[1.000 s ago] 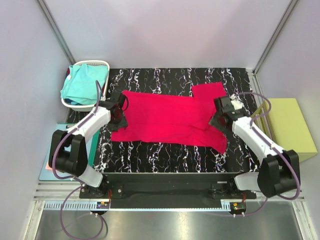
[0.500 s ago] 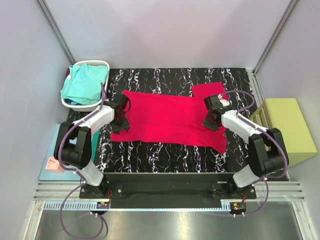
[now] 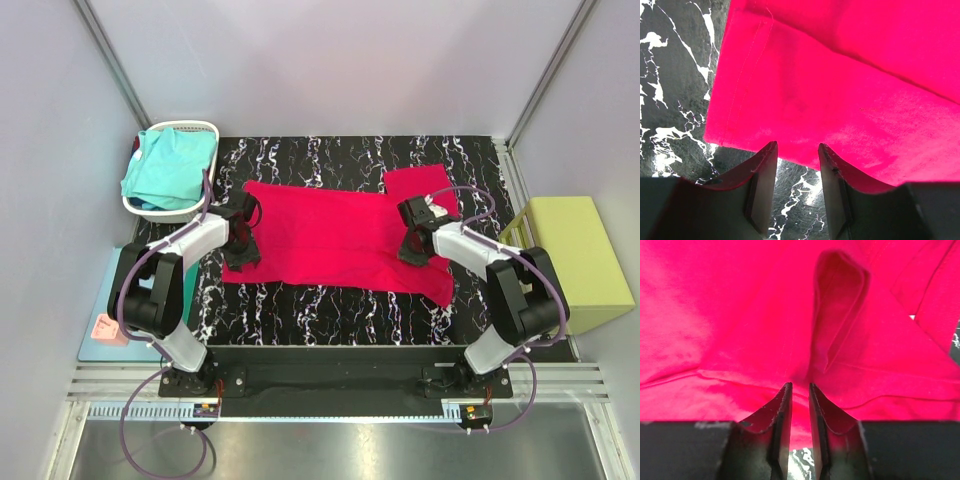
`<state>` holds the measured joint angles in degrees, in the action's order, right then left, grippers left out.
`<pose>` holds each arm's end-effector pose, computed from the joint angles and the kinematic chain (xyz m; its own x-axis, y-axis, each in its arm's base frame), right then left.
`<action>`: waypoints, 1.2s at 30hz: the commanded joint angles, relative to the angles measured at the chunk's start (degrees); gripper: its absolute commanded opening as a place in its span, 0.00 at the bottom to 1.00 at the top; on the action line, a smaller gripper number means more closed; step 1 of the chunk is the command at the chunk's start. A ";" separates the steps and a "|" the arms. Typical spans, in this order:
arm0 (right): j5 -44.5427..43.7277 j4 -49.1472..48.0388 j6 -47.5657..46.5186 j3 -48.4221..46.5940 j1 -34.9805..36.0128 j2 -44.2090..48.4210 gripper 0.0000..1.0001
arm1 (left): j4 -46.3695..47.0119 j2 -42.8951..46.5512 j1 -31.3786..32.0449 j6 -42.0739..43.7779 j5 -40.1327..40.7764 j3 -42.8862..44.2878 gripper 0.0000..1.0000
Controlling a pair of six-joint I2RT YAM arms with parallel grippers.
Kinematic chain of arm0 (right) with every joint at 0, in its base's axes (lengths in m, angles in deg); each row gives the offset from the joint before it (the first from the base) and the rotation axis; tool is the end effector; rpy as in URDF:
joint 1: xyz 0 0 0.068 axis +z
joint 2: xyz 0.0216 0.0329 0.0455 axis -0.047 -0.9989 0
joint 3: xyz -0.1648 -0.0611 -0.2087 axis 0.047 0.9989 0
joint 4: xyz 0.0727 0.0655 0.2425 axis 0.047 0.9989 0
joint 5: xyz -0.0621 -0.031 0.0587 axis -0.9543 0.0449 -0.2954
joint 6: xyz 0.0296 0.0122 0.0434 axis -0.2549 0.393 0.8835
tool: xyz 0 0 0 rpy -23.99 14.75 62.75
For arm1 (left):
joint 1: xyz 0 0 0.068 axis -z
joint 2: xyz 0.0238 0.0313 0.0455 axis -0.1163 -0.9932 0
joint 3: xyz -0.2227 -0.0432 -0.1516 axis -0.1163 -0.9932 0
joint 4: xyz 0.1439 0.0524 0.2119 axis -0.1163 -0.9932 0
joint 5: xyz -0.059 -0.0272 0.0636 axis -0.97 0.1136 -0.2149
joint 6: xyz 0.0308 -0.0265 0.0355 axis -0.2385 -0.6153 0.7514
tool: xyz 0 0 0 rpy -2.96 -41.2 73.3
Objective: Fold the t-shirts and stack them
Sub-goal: Fold the flattened tshirt in 1/3 of the way
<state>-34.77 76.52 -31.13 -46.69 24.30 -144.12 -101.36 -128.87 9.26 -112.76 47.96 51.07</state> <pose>0.2846 0.1046 0.1772 -0.8298 0.3590 -0.4274 0.3469 0.9316 0.1090 0.2886 -0.0771 0.1816 -0.8827 -0.3871 -0.2663 -0.3930 0.9189 -0.0328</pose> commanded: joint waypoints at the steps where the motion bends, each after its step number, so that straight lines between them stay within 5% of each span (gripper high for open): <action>1: -1.04 -1.02 0.16 -0.82 0.54 -3.46 0.26 | 1.37 0.66 -0.12 0.42 -1.48 -0.07 0.43; 10: -5.08 0.65 -1.24 -8.99 0.46 -11.99 0.18 | 1.46 0.30 -0.04 0.51 -1.48 -1.82 0.43; 36: -5.79 1.27 -1.94 -8.73 0.54 -5.31 0.24 | 1.72 -1.80 1.11 -0.01 -3.68 0.99 0.40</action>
<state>-38.40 78.22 -31.94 -53.67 24.45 -150.70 -100.83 -129.90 9.94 -112.79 45.75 49.60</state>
